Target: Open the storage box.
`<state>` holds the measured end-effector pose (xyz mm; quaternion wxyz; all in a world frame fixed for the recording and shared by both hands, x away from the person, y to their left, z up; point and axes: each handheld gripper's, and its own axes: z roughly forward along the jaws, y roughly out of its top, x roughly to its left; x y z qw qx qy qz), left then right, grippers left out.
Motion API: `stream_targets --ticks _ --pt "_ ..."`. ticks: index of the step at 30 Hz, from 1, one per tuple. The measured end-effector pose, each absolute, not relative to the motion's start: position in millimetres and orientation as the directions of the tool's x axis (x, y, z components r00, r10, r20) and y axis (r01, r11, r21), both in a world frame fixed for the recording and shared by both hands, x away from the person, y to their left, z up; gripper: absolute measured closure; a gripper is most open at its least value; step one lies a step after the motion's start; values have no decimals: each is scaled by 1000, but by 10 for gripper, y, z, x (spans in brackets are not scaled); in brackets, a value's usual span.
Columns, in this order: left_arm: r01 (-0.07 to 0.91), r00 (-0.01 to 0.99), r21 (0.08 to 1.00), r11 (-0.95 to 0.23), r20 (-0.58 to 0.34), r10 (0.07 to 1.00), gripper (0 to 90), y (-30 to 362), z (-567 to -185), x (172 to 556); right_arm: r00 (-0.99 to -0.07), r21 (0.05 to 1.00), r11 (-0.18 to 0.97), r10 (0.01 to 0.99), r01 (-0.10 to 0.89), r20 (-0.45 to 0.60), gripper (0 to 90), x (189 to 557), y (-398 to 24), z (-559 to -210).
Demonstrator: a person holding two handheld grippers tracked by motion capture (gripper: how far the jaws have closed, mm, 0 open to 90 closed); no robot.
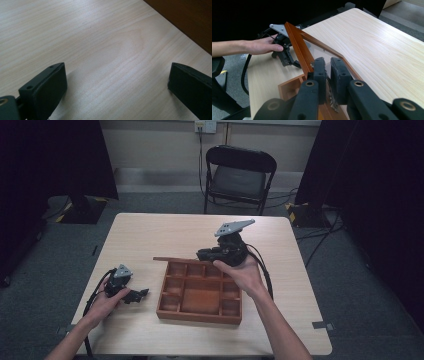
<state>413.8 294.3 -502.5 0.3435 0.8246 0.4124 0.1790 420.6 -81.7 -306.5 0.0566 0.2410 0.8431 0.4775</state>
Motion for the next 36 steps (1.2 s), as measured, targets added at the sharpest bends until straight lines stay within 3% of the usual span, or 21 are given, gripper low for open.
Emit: stream_targets --ticks 36 --pt "556 596 715 -424 12 803 16 2942 -5026 4139 -873 833 422 467 359 140 815 4211 -819 -3067"
